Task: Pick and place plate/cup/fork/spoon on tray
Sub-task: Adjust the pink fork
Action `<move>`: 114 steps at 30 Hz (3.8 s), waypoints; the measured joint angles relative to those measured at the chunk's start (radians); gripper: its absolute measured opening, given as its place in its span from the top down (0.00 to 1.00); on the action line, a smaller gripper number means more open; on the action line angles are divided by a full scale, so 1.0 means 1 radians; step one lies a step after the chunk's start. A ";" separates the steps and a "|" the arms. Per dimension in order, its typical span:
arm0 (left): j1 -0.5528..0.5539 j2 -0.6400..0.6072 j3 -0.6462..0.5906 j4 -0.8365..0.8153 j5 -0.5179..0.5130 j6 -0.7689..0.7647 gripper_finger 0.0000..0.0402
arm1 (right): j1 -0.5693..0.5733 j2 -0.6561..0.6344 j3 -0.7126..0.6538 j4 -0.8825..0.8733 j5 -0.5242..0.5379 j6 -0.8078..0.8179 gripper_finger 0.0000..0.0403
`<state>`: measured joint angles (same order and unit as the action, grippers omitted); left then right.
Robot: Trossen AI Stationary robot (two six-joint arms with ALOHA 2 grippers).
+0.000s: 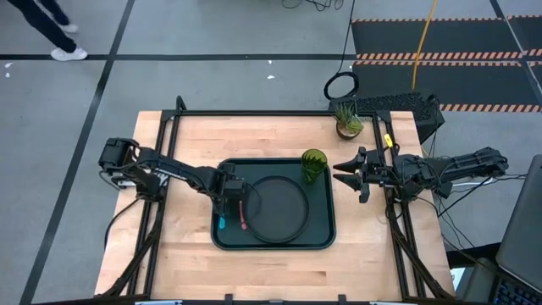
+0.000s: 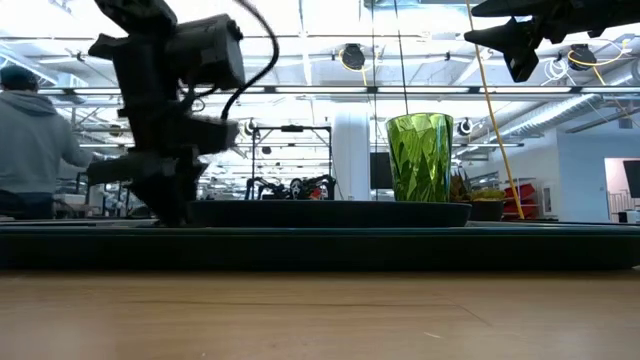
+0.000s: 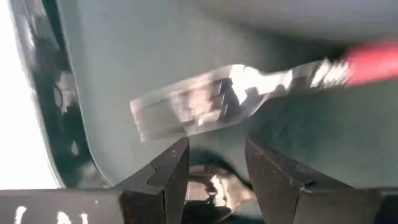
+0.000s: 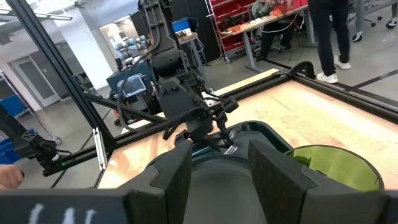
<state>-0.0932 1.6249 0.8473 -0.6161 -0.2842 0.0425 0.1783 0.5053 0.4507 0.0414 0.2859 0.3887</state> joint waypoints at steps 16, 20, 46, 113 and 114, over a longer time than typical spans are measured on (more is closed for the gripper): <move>0.003 -0.001 0.027 -0.039 -0.012 0.008 0.60 | 0.000 0.000 0.000 0.000 -0.003 0.000 0.63; 0.004 -0.001 0.027 -0.039 -0.030 0.007 0.60 | 0.000 0.000 0.000 0.000 -0.003 0.000 0.63; 0.111 -0.108 0.028 0.020 -0.080 0.139 0.60 | 0.000 0.000 0.000 0.047 -0.024 0.000 0.63; 0.125 -0.009 0.016 0.142 -0.065 0.292 0.60 | 0.000 0.000 0.000 0.039 -0.030 -0.010 0.63; 0.123 -0.015 0.022 0.140 -0.065 0.291 0.60 | 0.000 0.000 0.000 0.035 -0.030 -0.011 0.63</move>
<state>0.0299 1.6098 0.8695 -0.4763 -0.3492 0.3333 0.1783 0.5050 0.4507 0.0765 0.2562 0.3781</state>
